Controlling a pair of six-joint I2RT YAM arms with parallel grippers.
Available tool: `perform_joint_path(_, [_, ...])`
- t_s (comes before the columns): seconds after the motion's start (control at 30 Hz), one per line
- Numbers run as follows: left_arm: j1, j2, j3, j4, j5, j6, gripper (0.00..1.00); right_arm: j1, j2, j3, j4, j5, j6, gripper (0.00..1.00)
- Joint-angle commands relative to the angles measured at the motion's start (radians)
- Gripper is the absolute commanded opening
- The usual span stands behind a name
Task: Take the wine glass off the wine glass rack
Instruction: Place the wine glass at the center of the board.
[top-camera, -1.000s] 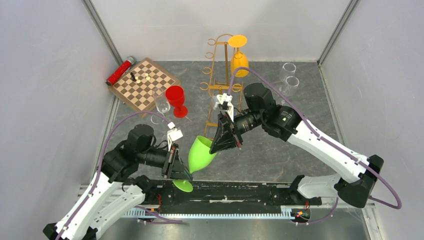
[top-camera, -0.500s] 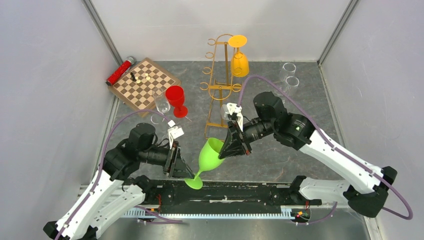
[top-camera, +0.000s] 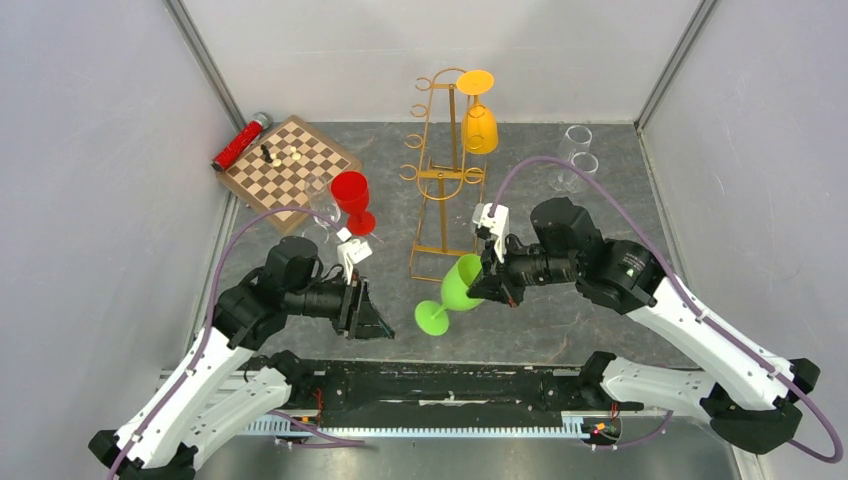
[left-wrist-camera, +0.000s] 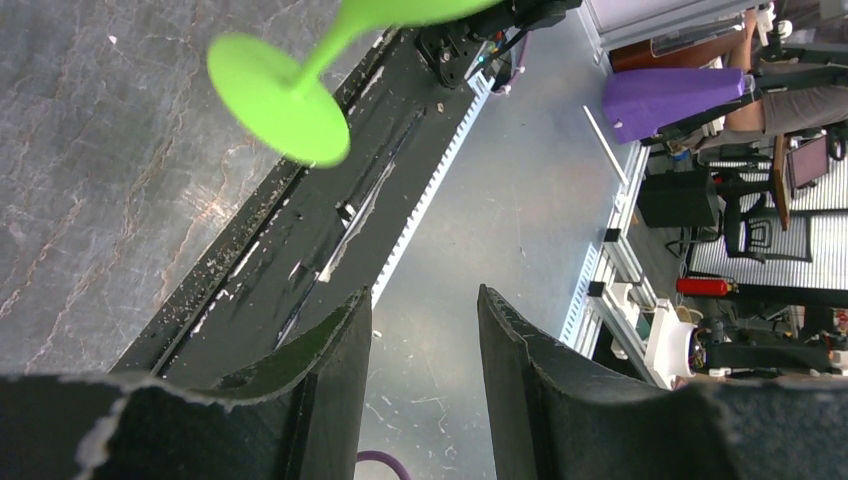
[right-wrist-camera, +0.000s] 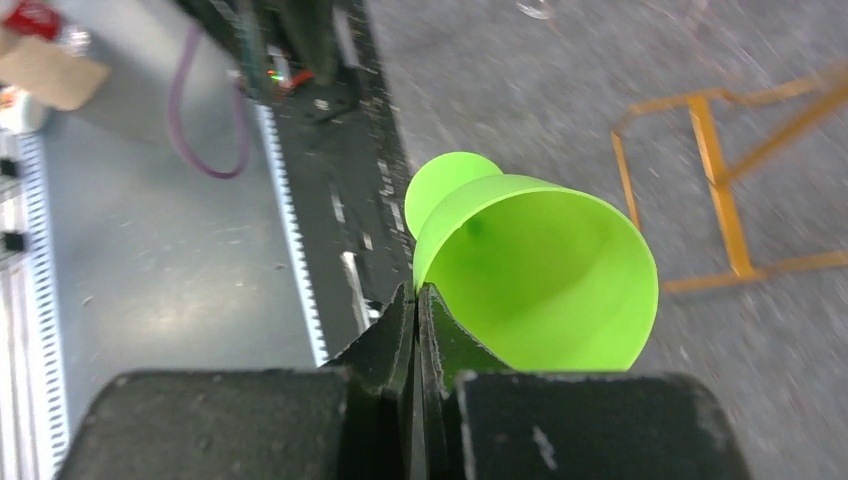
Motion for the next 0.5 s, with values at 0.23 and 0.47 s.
perform_joint_path(0.23, [0.001, 0.008, -0.017, 0.077, 0.009, 0.046, 0.5, -0.146, 0.018, 0.143, -0.227, 0.422, 0.014, 0.0])
perform_joint_path(0.47, [0.001, -0.007, -0.051, 0.114, 0.052, 0.045, 0.49, -0.326, 0.042, 0.139, -0.236, 0.494, 0.015, 0.0])
